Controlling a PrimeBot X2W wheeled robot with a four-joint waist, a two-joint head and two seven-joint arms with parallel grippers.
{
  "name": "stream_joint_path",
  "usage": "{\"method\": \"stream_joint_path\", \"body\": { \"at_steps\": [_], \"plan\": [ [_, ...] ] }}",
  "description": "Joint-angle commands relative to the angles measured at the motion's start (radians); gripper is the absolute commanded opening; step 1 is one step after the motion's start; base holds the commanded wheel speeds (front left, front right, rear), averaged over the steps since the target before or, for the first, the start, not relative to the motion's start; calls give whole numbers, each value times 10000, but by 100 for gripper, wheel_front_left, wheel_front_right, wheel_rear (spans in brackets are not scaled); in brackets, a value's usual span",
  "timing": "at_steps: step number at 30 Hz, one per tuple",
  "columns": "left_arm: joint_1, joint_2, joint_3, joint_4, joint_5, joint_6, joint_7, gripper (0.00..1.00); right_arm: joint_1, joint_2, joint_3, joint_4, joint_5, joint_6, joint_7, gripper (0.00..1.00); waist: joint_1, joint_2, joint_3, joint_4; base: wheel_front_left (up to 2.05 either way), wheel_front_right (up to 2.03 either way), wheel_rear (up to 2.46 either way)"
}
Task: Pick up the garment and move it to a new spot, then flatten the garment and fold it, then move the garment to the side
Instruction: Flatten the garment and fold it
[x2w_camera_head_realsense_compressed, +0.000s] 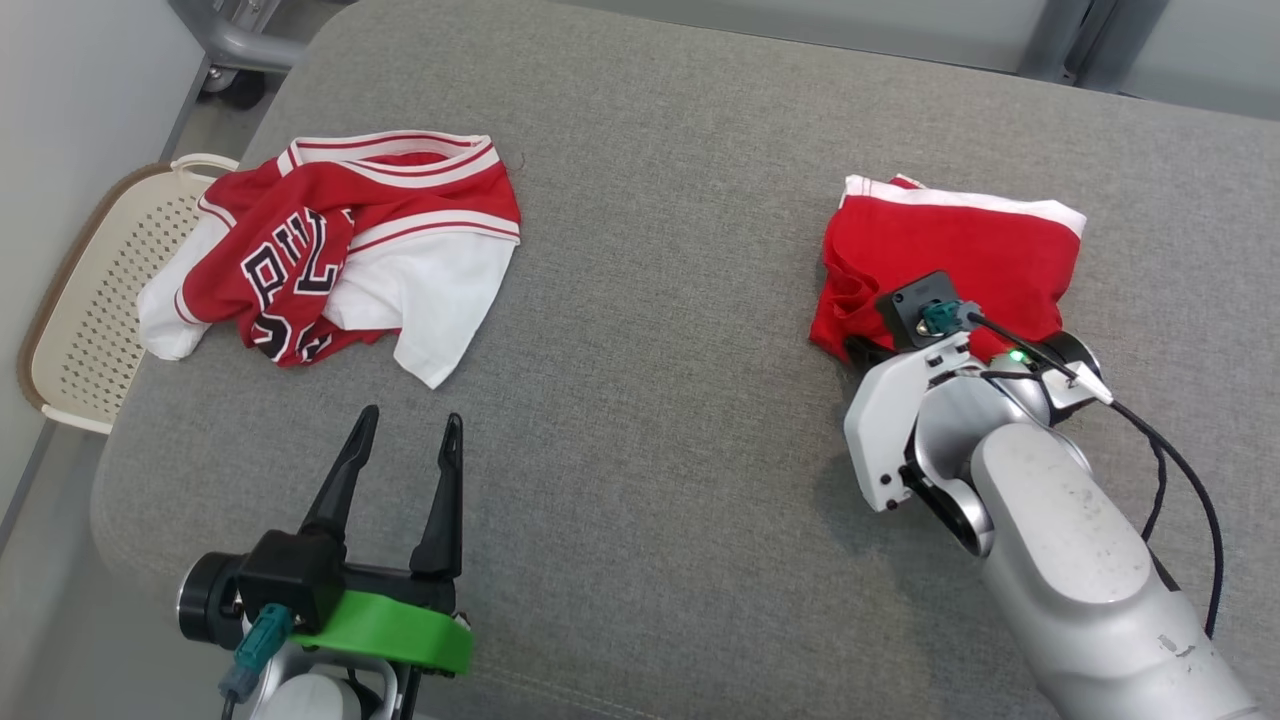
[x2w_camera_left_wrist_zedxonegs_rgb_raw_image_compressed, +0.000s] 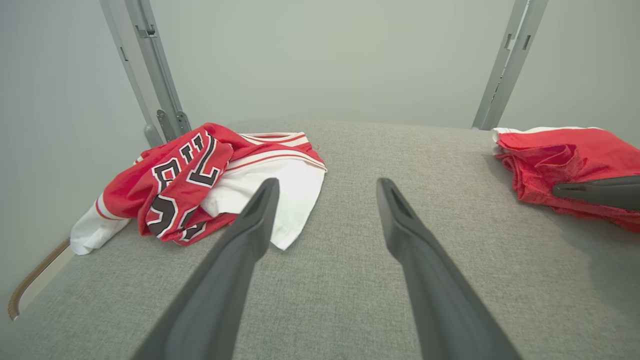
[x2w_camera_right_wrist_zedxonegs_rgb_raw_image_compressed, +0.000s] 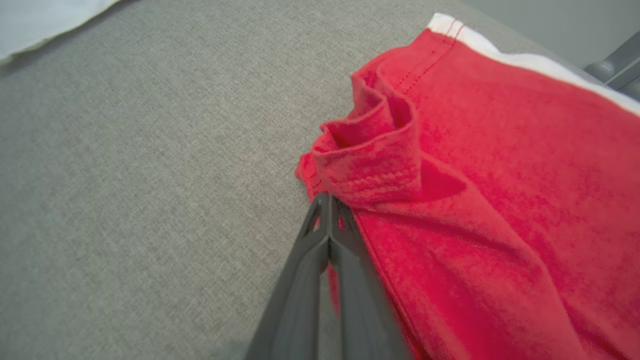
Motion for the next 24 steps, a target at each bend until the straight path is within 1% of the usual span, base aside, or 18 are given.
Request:
{"method": "stream_joint_path", "body": {
  "at_steps": [1,7,12,17,21,24],
  "plan": [
    [-13,-30,-3,7,26,-17,-1,100,-108,21,56,41,40,-4,-74,0,0,0,10,45,0,0,0],
    [17,-80,37,78,28,-42,0,100,-49,360,778,222,318,-4,190,0,0,0,-48,113,0,0,0],
    [71,-104,131,63,59,-30,1,100,-214,336,1210,-236,630,-4,235,0,0,0,-148,34,0,0,0],
    [112,-113,195,19,112,-38,1,100,-453,86,1066,-1125,708,-4,51,0,0,0,-268,-137,0,0,0],
    [94,-113,204,1,116,-69,1,100,-577,-266,543,-1769,370,-4,-87,0,0,0,-293,-253,0,0,0],
    [75,-115,187,-27,142,-72,-1,100,-529,-592,54,-1941,4,-4,-91,0,0,0,-255,-303,0,0,0]
  ]
}}
